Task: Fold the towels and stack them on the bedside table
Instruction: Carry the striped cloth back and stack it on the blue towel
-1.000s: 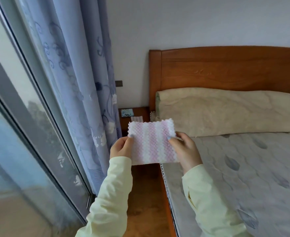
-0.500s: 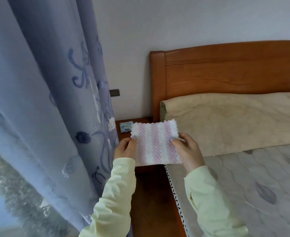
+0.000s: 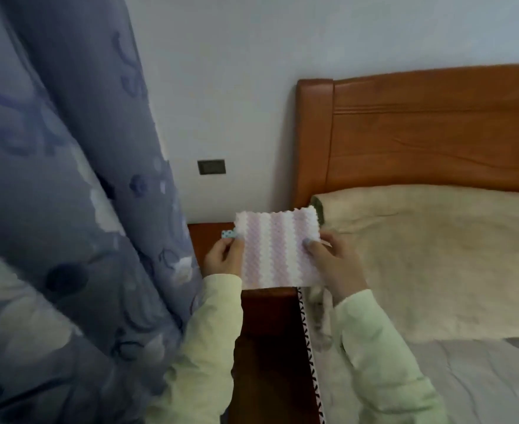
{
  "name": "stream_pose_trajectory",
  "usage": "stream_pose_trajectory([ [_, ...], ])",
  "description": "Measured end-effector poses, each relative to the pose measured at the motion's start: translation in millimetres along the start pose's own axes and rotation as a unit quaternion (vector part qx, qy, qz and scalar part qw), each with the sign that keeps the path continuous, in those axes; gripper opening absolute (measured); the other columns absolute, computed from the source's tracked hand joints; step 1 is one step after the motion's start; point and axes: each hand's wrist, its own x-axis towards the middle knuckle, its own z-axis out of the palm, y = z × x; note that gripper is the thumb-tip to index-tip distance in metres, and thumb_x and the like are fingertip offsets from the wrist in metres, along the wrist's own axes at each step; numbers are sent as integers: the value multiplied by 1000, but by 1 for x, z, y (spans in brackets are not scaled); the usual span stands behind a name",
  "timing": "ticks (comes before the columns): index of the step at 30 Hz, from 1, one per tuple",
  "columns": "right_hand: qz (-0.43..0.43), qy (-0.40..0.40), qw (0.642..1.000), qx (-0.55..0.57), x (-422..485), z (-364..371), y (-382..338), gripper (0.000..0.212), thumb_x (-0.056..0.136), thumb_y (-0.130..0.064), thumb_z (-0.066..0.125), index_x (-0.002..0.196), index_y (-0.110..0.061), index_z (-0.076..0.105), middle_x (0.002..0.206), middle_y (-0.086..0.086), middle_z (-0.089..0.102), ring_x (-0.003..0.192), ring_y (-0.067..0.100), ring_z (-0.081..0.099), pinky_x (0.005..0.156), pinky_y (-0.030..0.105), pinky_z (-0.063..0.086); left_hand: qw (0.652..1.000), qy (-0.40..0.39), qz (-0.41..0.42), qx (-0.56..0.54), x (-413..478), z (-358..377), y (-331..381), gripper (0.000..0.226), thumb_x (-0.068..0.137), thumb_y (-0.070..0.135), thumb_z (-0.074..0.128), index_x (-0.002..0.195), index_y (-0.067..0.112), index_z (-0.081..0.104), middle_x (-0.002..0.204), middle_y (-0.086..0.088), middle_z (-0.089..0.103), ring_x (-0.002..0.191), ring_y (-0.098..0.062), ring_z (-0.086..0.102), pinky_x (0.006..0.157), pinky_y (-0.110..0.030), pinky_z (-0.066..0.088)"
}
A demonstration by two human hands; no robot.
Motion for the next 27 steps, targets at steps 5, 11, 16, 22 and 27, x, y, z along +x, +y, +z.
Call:
stream_pose_trajectory([
  [5,10,-21,1000,15,64,10,0,24,89,-18,56,113,-13,57,98,1,61,78,4,55,52,2,41,1000,6,-7,3,50,30,1,12,93,14,48,84,7,52,63,4,42,68,-12,36,49,1,33],
  [11,27,-31,999,20,117,28,12,20,90,-17,54,109,-12,58,89,-7,59,77,3,55,51,3,40,999,10,-30,16,104,54,-14,21,92,13,49,72,8,51,62,4,42,60,-10,35,44,-2,32],
  [16,49,-30,998,-5,161,46,28,23,91,-20,53,113,-13,58,96,-2,59,79,3,54,52,2,40,998,1,-48,42,149,73,-32,23,92,16,50,102,-1,61,79,-5,51,82,-17,42,44,0,32],
  [22,51,-24,998,-9,223,70,47,23,92,-19,52,114,-15,55,93,-9,58,79,-3,51,57,4,43,997,-24,-60,48,219,102,-44,30,93,19,48,115,1,59,97,-3,51,92,-14,44,54,-18,33],
  [27,78,-6,997,1,260,95,79,25,92,-22,52,116,-16,57,98,-7,59,80,-3,51,61,9,43,995,-39,-72,62,261,117,-69,29,93,18,48,112,-1,59,79,2,53,71,-9,45,46,0,36],
])
